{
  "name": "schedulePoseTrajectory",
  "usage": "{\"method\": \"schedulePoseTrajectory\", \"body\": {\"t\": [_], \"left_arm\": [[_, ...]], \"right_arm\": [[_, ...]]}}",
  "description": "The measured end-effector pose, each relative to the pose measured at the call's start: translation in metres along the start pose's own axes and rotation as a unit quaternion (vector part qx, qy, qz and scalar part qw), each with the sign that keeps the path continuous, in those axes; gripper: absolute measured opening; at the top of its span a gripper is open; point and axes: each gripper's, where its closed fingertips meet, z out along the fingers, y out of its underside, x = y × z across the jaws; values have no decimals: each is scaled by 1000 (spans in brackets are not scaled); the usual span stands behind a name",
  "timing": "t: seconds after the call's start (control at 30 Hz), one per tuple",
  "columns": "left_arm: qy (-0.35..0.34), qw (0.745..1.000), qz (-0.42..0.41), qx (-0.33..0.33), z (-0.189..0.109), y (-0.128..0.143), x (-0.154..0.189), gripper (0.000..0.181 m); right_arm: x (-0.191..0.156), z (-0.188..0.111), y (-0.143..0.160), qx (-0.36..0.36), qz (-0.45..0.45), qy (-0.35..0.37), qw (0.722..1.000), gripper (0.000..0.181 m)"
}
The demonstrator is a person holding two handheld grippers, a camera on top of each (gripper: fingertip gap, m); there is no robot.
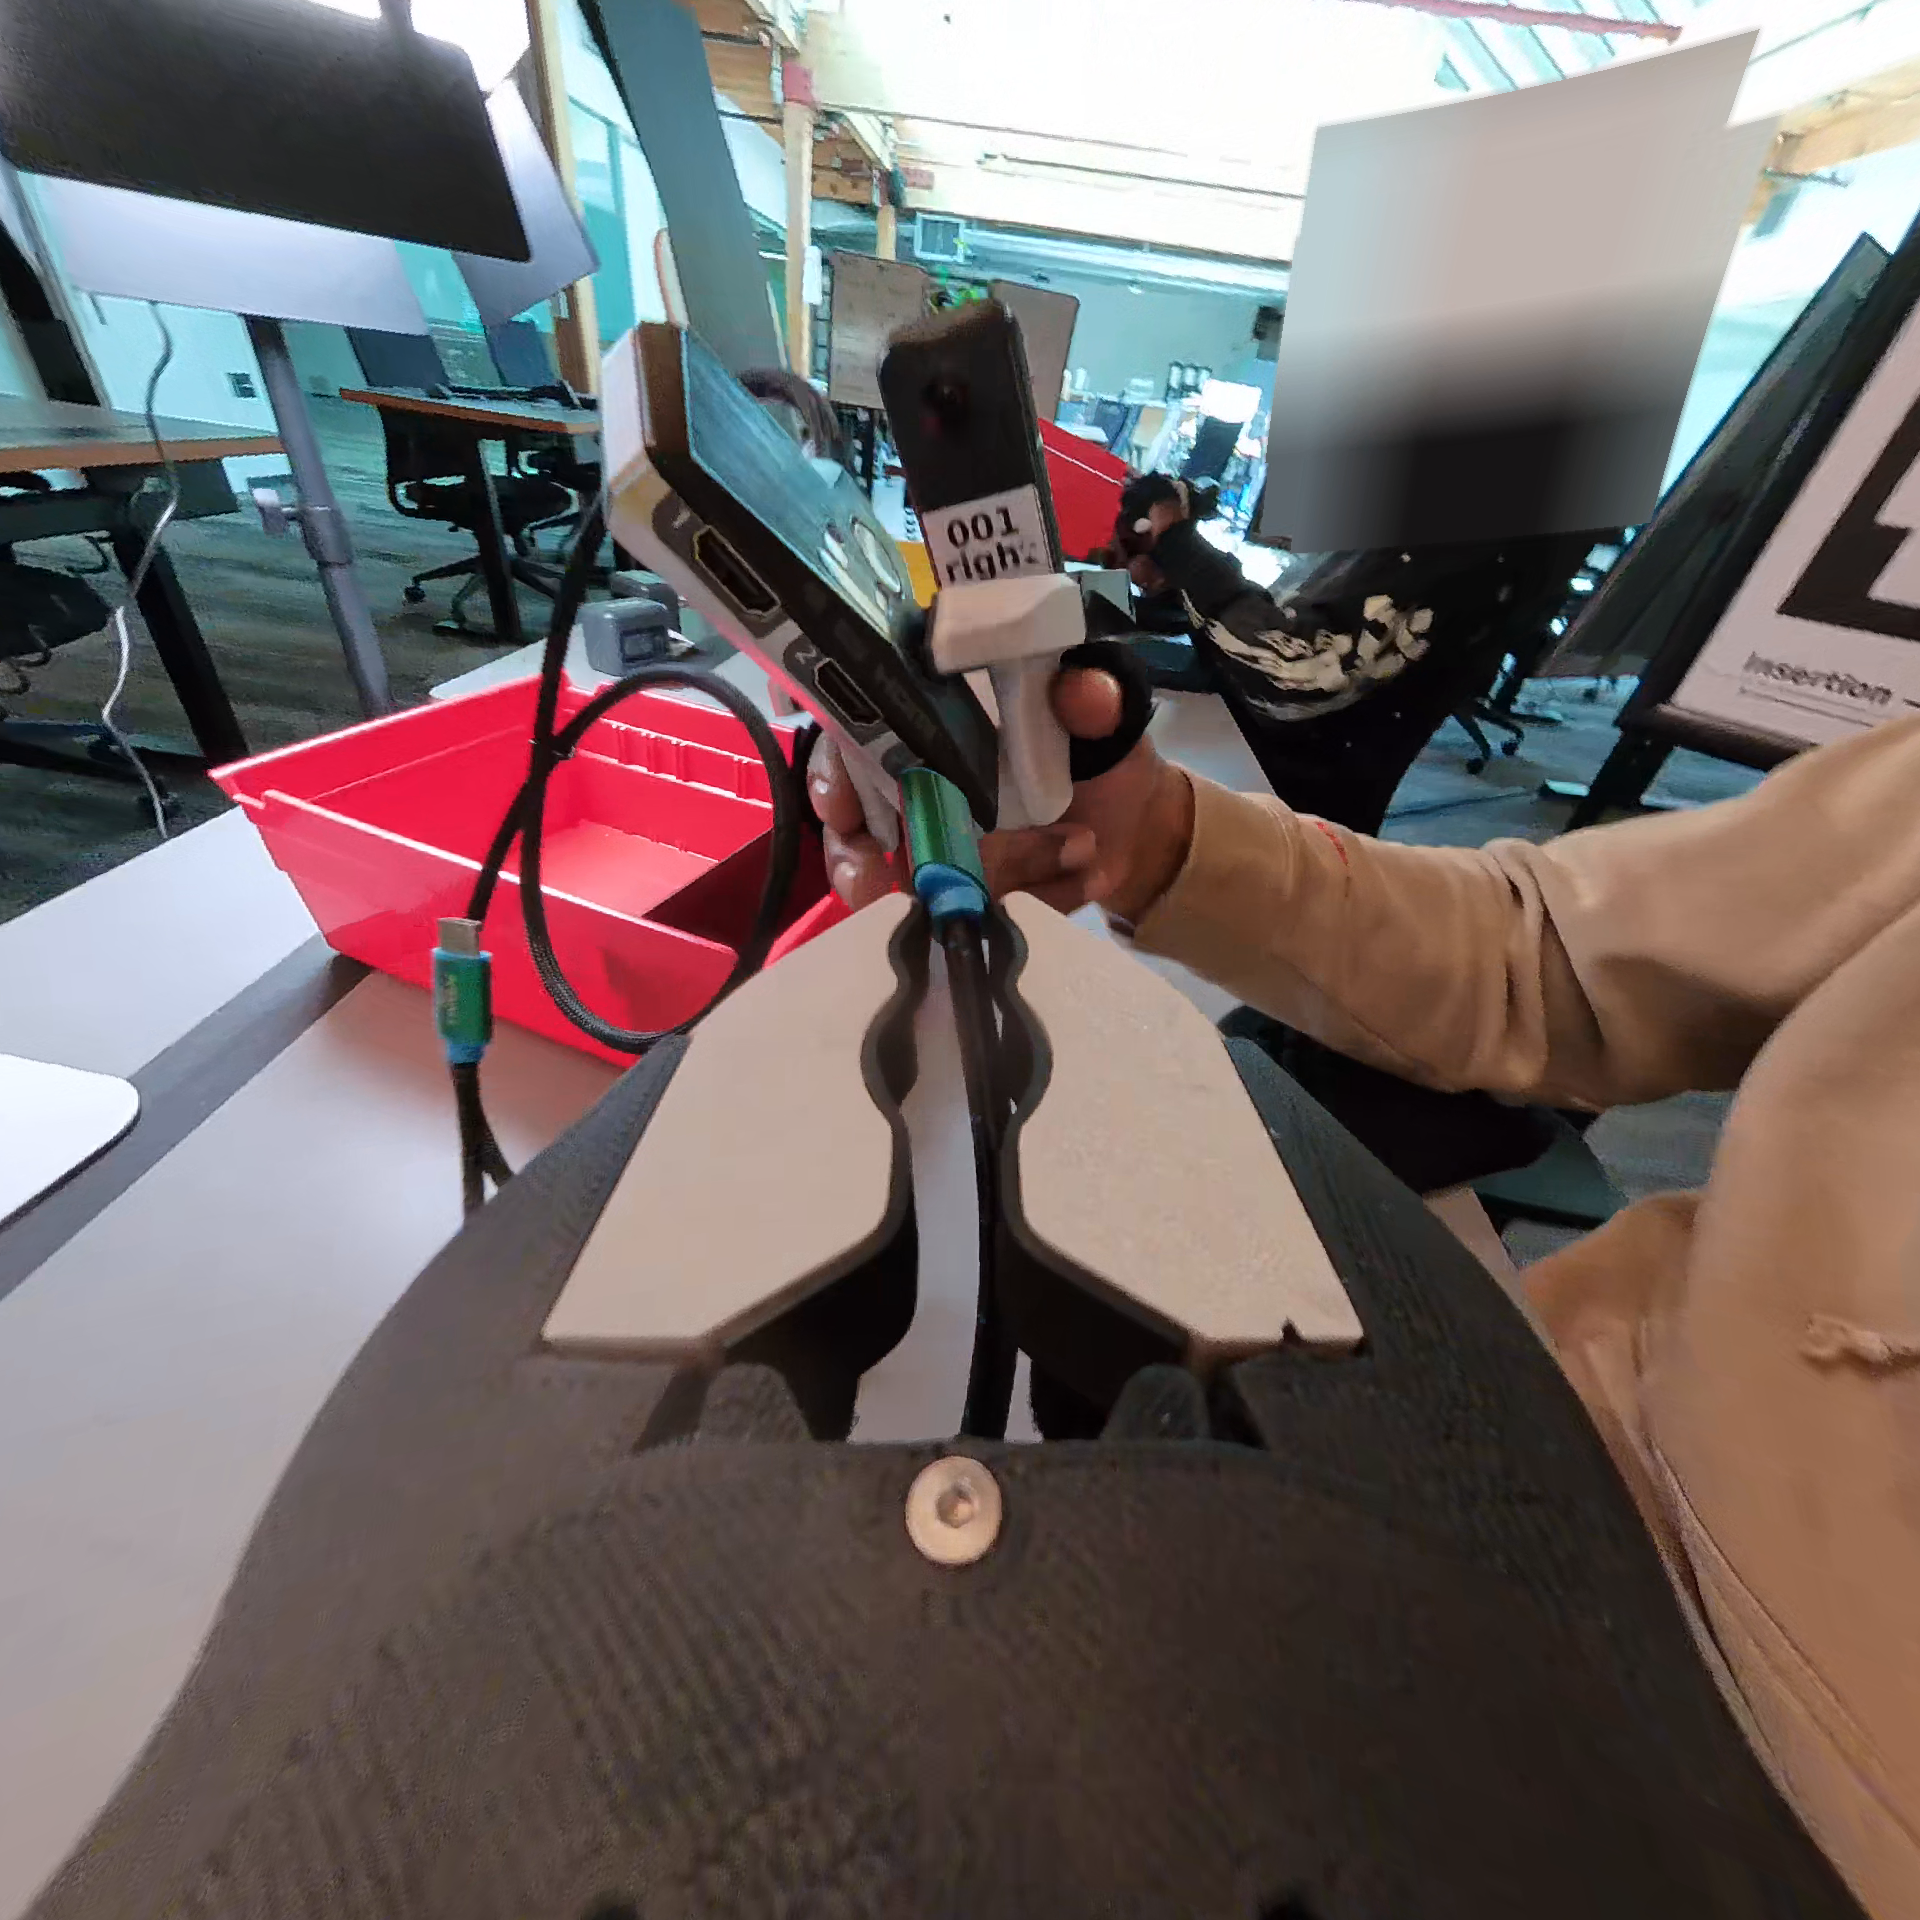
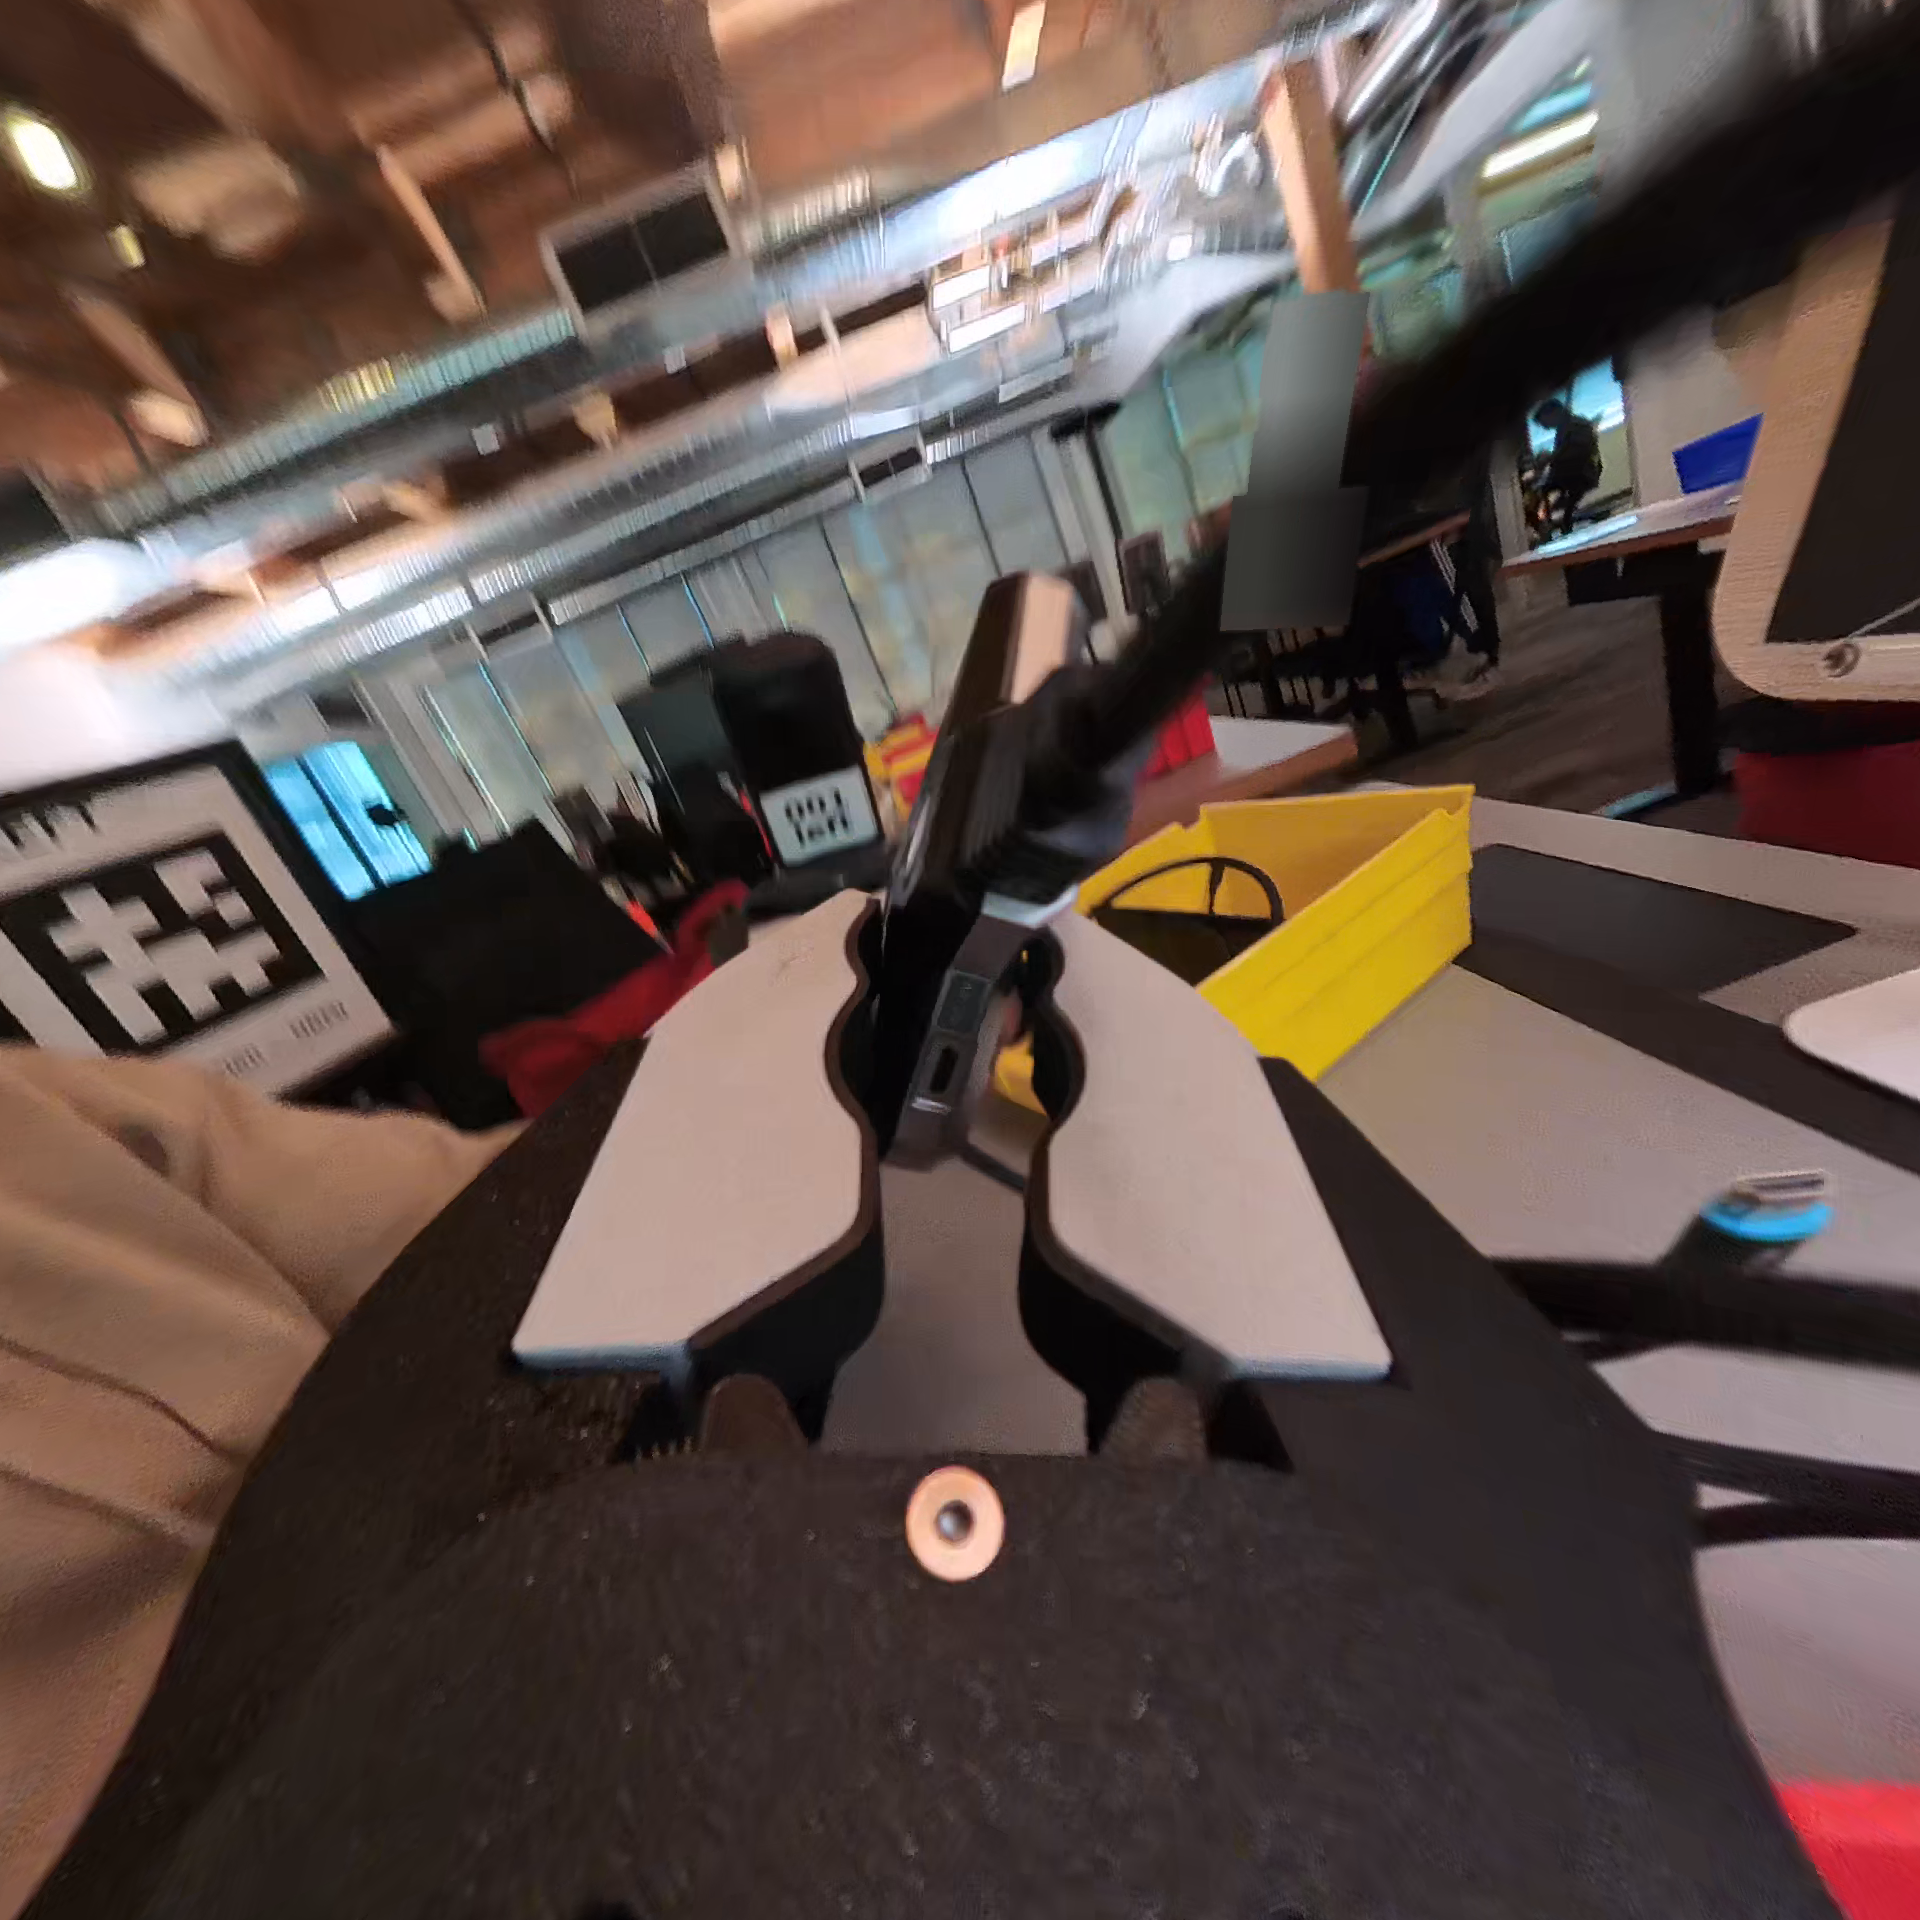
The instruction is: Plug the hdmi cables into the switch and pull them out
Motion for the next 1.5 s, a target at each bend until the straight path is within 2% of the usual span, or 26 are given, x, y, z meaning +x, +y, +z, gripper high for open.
{"method": "schedulePoseTrajectory", "body": {"t": [0.07, 0.17, 0.27, 0.4, 0.67, 0.8, 0.9, 1.13, 1.3, 1.4, 1.5], "left_arm": [[14, 1000, 18, -17, -6, -2, 6, 11], [37, 997, 36, -51, -12, 3, 15, 12], [47, 995, 32, -77, -16, 9, 19, 11], [21, 992, 13, -121, -20, 21, 10, 10], [10, 994, -26, -106, -27, 19, -2, 11], [10, 990, -17, -140, -30, 22, 4, 11], [19, 990, -17, -136, -31, 19, 9, 11], [16, 993, -50, -102, -30, 17, -1, 12], [-3, 995, -26, -98, -30, 15, -3, 13], [-25, 998, -19, -54, -46, -9, -8, 19], [-80, 997, -16, 0, -87, -43, -21, 19]], "right_arm": [[-8, -2, 10, -58, -40, -7, 997, 30], [-19, -5, 24, -107, -45, -47, 992, 30], [-28, -3, 33, -117, -17, -88, 989, 25], [-23, 1, 44, -138, -34, -74, 987, 23], [-10, 8, 61, -148, -50, -52, 986, 23], [-15, 9, 63, -147, -69, -73, 984, 22], [-22, 9, 61, -147, -81, -81, 983, 22], [-15, 13, 49, -117, -87, -45, 988, 29], [-12, 13, 45, -96, -57, -54, 992, 27], [-15, 10, 49, -114, -86, -58, 988, 25], [-14, 5, 45, -116, -97, -48, 987, 27]]}}
